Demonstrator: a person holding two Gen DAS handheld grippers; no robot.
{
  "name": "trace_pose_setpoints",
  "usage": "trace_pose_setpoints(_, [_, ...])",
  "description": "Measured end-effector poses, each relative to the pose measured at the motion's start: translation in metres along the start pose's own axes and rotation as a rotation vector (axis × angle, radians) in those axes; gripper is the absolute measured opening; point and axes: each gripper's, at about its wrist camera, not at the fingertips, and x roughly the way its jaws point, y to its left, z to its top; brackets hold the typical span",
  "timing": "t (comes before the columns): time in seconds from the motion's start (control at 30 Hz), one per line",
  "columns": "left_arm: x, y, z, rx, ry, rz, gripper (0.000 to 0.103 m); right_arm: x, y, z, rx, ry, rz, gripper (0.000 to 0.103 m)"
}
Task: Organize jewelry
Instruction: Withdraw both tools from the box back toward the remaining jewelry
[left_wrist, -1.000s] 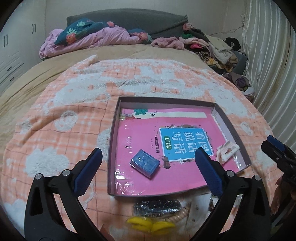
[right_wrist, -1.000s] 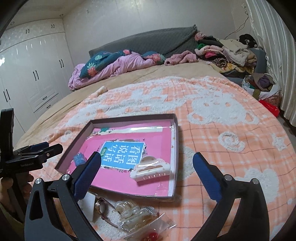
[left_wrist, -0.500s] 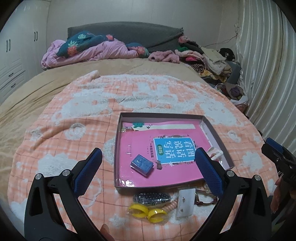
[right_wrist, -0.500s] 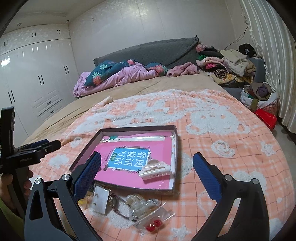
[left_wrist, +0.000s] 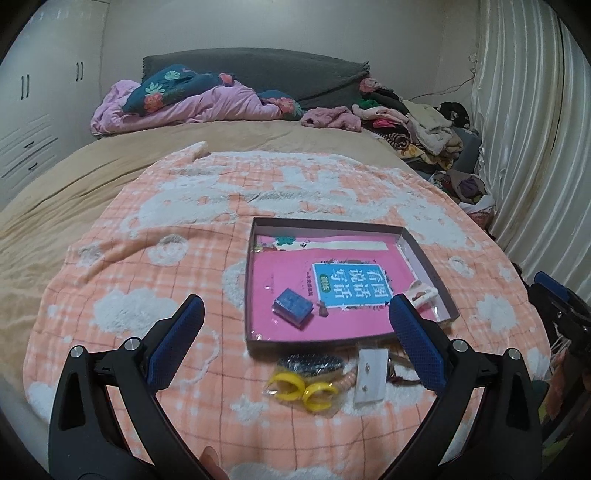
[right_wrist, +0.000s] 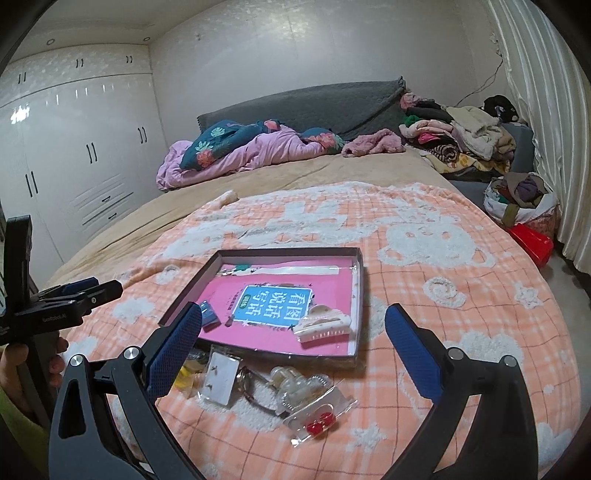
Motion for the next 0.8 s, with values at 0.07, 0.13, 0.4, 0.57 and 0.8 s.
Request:
trace_pose_setpoints(0.07, [-0.004, 0.003, -0.003, -0.001, 0.003, 0.005, 0.094, -0.002, 0.003, -0.001, -0.007, 0.003, 0.004, 0.099])
trace_pose_setpoints(0.13, [-0.007, 0.005, -0.007, -0.004, 0.007, 0.007, 0.094, -0.005, 0.007, -0.003, -0.013, 0.007, 0.009, 0.099])
trace_pose_setpoints(0.4, [-0.014, 0.01, -0.02, 0.001, 0.023, 0.016, 0.094, -0.005, 0.022, -0.013, -0.054, 0.041, 0.021, 0.099])
trace_pose_setpoints(0.57, [-0.016, 0.009, -0.029, 0.014, 0.04, 0.018, 0.094, -0.003, 0.027, -0.02, -0.063, 0.061, 0.026, 0.099])
trace_pose_setpoints(0.8, [-0.013, 0.007, -0.043, 0.038, 0.066, 0.022, 0.094, -0.003, 0.034, -0.028, -0.09, 0.08, 0.033, 0.099])
